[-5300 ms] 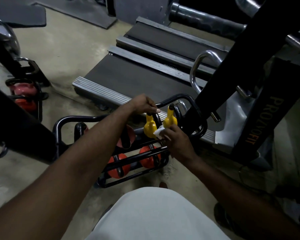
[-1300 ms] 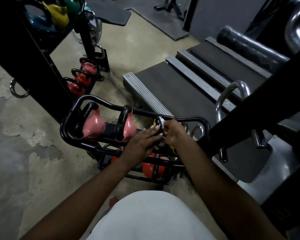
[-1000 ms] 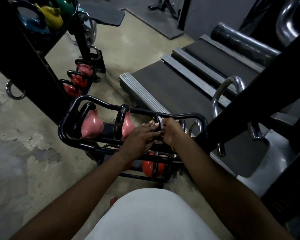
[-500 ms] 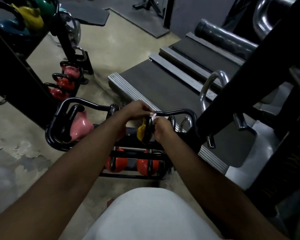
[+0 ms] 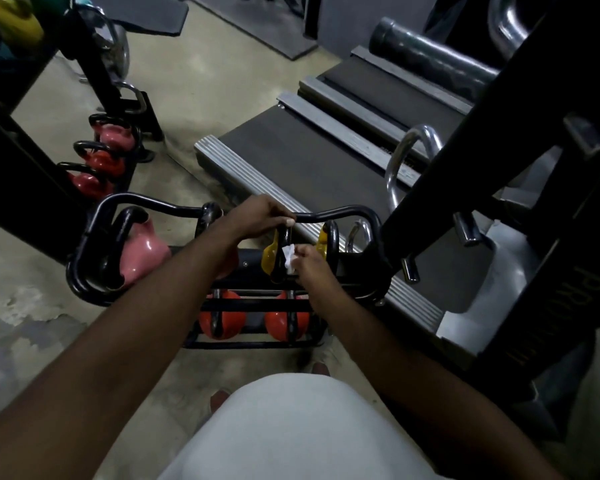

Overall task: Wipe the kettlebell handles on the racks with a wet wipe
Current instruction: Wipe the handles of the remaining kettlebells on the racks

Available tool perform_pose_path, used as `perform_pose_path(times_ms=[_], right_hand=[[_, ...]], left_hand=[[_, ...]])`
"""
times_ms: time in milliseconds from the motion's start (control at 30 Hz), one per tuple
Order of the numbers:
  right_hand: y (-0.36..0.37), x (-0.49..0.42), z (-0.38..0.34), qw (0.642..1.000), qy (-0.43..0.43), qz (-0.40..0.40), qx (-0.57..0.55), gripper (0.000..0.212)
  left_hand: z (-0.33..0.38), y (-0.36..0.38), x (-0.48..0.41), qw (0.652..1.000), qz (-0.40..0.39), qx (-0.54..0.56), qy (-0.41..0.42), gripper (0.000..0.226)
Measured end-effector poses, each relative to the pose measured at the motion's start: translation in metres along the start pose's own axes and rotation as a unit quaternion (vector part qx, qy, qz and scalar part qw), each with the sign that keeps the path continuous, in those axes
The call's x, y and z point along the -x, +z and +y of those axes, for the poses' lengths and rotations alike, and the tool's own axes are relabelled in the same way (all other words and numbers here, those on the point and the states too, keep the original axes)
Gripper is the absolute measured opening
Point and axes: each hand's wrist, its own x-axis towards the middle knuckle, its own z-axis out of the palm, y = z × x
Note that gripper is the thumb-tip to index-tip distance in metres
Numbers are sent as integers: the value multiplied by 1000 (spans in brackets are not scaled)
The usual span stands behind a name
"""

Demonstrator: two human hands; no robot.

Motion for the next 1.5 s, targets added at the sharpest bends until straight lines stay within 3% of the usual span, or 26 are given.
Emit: perform_pose_path(times_ms=[167,267,367,500,600,733,900,967,1067,1167,1200,1267,1333,1400,1500], right_hand=[[-1,16,-4,989,-82,-46,117,28],[-8,35,18,976,-127,-24,177,25],[-12,38,34,980,-127,14,151,28],[-30,45,41,981,-167,53,88,14],[-52,41,35,973,-202,93,63,9],[-70,25,29,925,-281,184,178,17],[-74,19,21,828,-399,248,308,15],[-69,24,25,837,-367,240,328,8],[-73,27,34,816,-365,143,424,31],[-83,20,20,812,-389,230,368,20],[-82,18,18,778,-409,269,393,16],[-76,17,30,701,-459,264,479,9],[-73,20,44,668,-465,222,537,7],[-74,18,45,662,-463,226,545,9],[-75,16,32,683,-447,285,502,9]], left_hand=[[-10,-1,1,1000,5,11,1,25],[-13,-4,1,1000,4,13,-2,25],[-9,-3,0,1000,-3,15,-8,27],[-1,-2,-4,1000,-26,8,-12,28],[5,0,-9,1000,6,29,3,31],[21,9,-19,998,37,49,29,33],[59,26,-31,997,-8,64,39,36],[68,34,-36,998,-30,42,41,43],[74,41,-40,998,-48,-5,46,56],[74,44,-41,997,-55,-36,35,54],[73,44,-41,997,-56,-46,32,50],[71,44,-42,997,-51,-56,31,45],[71,45,-42,997,-48,-57,33,45],[72,45,-43,996,-46,-62,36,44],[70,41,-44,997,-45,-56,31,43]])
